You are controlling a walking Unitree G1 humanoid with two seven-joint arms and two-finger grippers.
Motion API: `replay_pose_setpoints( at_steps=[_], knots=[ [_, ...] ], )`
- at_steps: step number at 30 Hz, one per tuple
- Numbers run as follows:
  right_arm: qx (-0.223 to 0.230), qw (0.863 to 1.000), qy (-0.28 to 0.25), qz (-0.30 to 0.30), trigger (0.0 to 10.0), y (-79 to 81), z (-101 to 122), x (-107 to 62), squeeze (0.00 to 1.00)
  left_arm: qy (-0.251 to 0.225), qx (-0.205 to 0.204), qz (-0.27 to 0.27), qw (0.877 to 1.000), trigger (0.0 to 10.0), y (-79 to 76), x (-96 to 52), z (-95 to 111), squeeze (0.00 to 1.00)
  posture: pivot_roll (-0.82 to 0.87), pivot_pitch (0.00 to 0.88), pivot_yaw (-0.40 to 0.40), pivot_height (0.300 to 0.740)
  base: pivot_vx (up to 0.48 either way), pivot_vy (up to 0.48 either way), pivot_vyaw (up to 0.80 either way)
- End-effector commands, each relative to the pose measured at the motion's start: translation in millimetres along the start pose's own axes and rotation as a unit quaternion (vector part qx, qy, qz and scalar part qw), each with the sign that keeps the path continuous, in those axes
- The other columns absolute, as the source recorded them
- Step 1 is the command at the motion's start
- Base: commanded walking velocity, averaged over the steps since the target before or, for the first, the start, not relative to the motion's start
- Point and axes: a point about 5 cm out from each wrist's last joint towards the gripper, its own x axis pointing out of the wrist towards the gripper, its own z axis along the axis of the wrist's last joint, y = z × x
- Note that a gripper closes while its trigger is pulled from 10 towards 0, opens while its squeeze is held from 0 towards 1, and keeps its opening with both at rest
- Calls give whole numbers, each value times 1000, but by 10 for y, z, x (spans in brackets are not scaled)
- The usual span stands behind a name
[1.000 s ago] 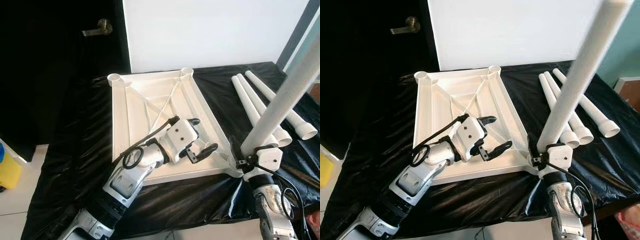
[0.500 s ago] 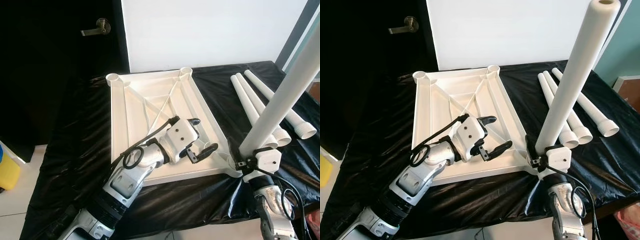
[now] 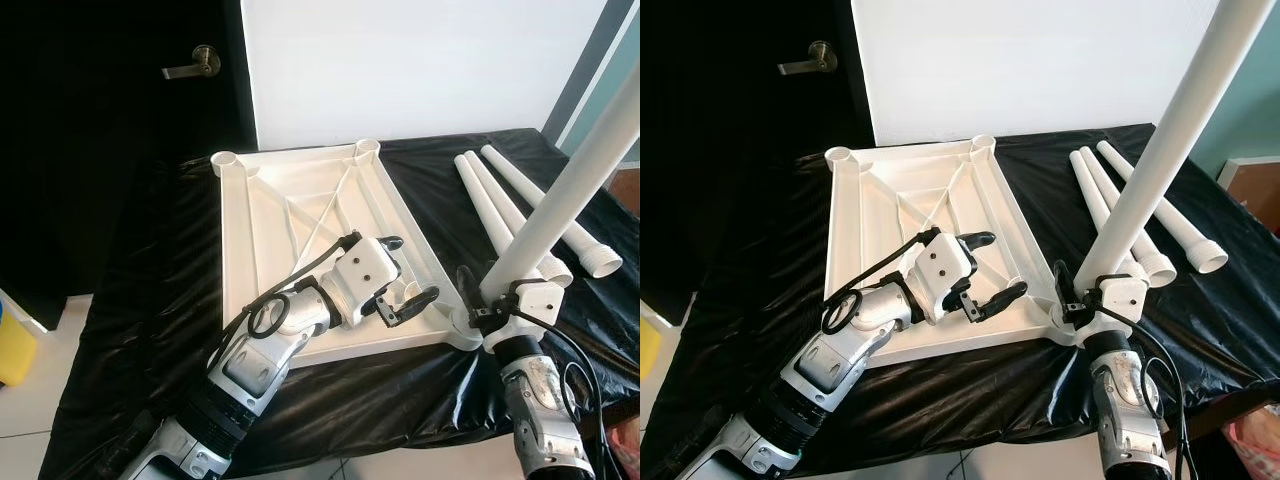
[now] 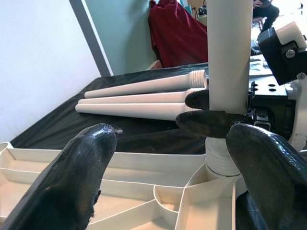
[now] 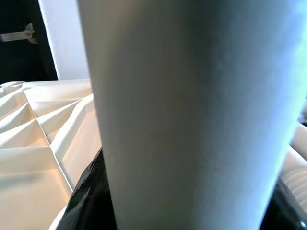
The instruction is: Building children table
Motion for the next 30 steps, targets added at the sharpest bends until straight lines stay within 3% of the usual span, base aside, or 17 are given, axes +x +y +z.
replay_pose_setpoints(
  at_steps=[1, 8, 19, 21, 23, 30],
  knots=[
    [25, 992, 116, -40, 10000, -76, -377, -193, 0, 0, 9, -32, 999, 10000, -29, 9, 7, 0, -36, 0, 14, 740, 0, 0, 0],
    [63, 986, 136, -74, 10000, -115, -400, -191, 0, 0, 9, -31, 999, 10000, -31, 11, 11, 0, -38, 3, 15, 740, 0, 0, 0],
    [64, 983, 151, -82, 10000, -177, -375, -149, 0, -1, 8, -28, 1000, 10000, -23, 20, 14, 0, -40, 12, 14, 740, 0, 0, 0],
    [6, 988, 139, -61, 10000, -152, -345, -148, 0, -1, 7, -27, 1000, 10000, -20, 20, 13, 0, -39, 15, 12, 740, 0, 0, 0],
    [-21, 990, 129, -47, 10000, -117, -332, -157, 0, 0, 8, -27, 1000, 10000, -18, 17, 12, 0, -39, 15, 12, 740, 0, 0, 0],
    [-66, 989, 129, -19, 10000, 11, -382, -234, 0, 0, 8, -22, 1000, 10000, -3, 9, 11, 0, -34, 18, 10, 740, 0, 0, 0]
  ],
)
